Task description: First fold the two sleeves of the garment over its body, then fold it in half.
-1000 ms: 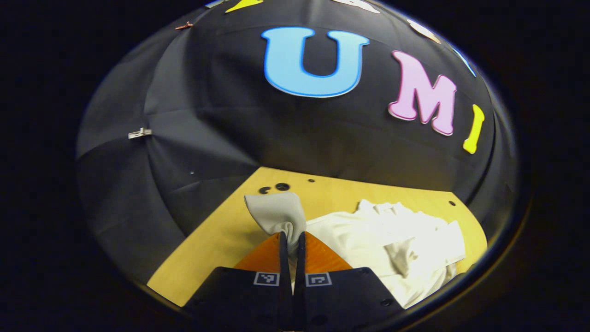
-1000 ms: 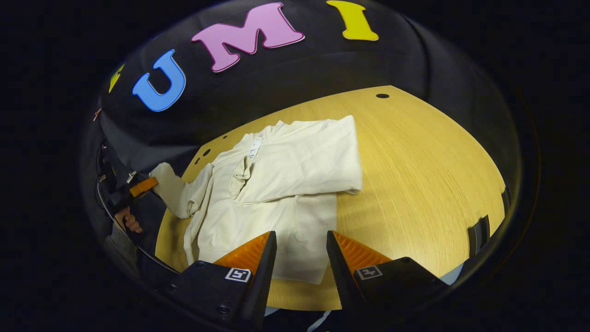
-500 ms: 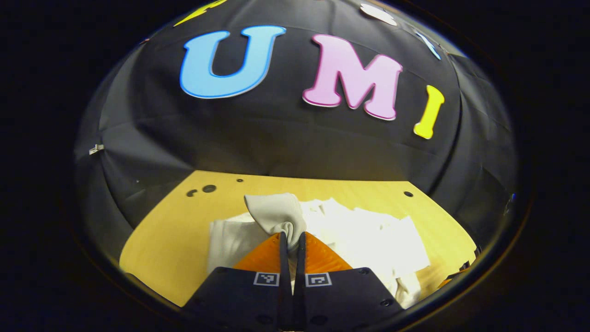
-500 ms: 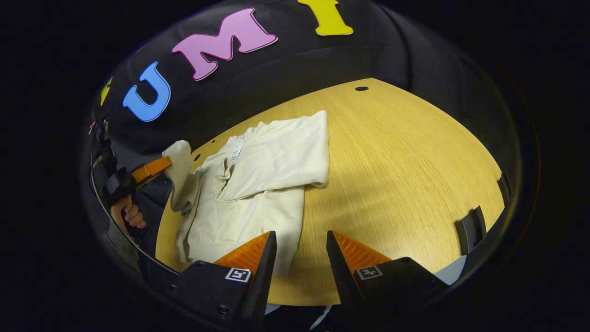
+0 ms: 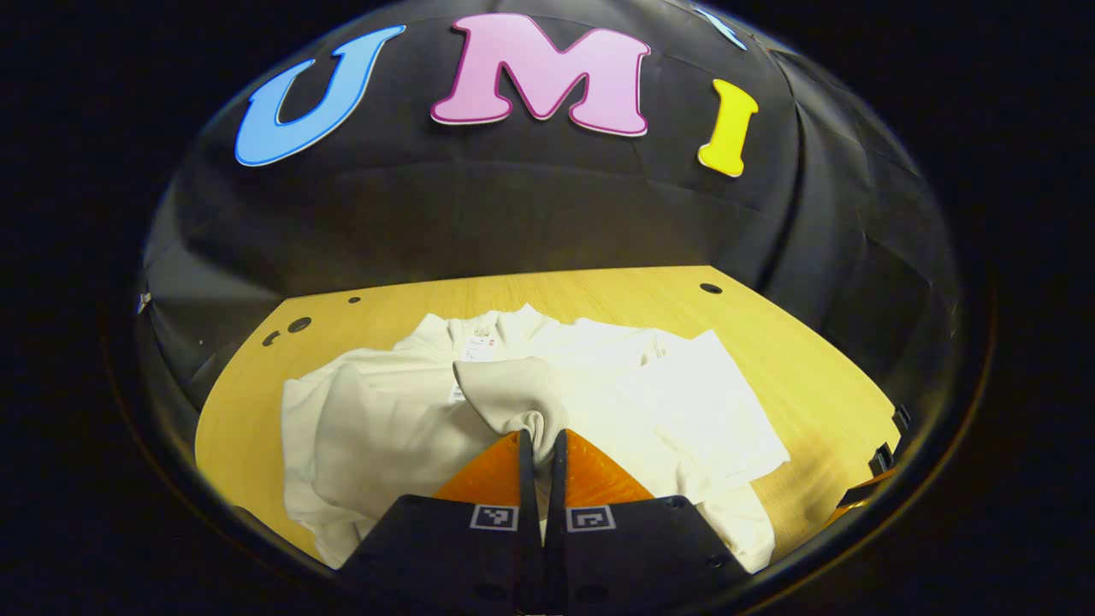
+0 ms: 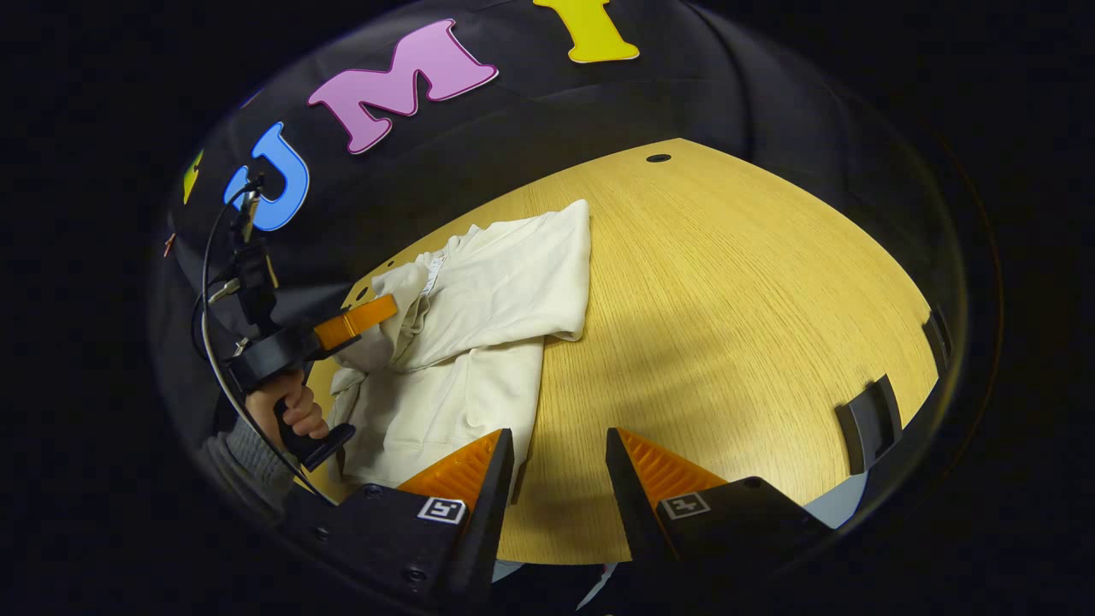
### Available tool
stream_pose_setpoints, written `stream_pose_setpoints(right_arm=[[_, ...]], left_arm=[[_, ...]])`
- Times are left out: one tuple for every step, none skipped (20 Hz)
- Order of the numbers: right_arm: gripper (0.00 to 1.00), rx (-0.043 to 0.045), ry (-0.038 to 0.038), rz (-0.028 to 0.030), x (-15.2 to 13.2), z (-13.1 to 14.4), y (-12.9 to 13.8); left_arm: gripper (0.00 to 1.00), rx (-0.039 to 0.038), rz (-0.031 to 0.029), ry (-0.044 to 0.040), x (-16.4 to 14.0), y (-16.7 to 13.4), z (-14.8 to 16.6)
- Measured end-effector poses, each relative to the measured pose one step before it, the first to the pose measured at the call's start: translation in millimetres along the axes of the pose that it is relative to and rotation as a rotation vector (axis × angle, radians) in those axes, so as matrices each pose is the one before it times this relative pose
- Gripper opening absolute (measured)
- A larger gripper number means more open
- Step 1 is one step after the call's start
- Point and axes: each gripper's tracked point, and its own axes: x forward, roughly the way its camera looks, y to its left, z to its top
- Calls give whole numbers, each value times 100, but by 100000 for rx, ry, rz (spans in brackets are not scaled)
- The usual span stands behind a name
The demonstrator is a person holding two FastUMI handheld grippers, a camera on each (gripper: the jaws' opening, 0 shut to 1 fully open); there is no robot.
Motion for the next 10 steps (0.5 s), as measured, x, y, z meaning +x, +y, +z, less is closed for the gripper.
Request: stream_pose_setpoints(right_arm=[[67,136,53,-5,60,-28,-49],[67,124,42,-35,8,-92,41],[67,50,104,-100,18,-11,-28],[67,38,4,-205,12,-140,79],[67,69,-12,-176,23,-16,4],[67,-97,-40,-94,-41,-43,32],[67,-234,-161,-179,24,-16,94],[67,-178,-77,63,41,58,191],[67,-167,-182,96,34,75,144],[67,-171,-143,-72,-93,-78,132]], left_arm=[[6,578,110,1140,303,-204,-529],[6,628,22,1141,378,-173,-381],[6,915,430,800,289,-101,-264],[6,738,165,1022,225,-79,-331],[6,804,399,1254,368,-136,-442],[6,969,346,1319,231,10,-416],[11,913,213,1203,257,-135,-370],[6,515,79,1074,233,-89,-397],[6,599,349,1226,128,-21,-318],[7,659,449,720,250,66,-277]])
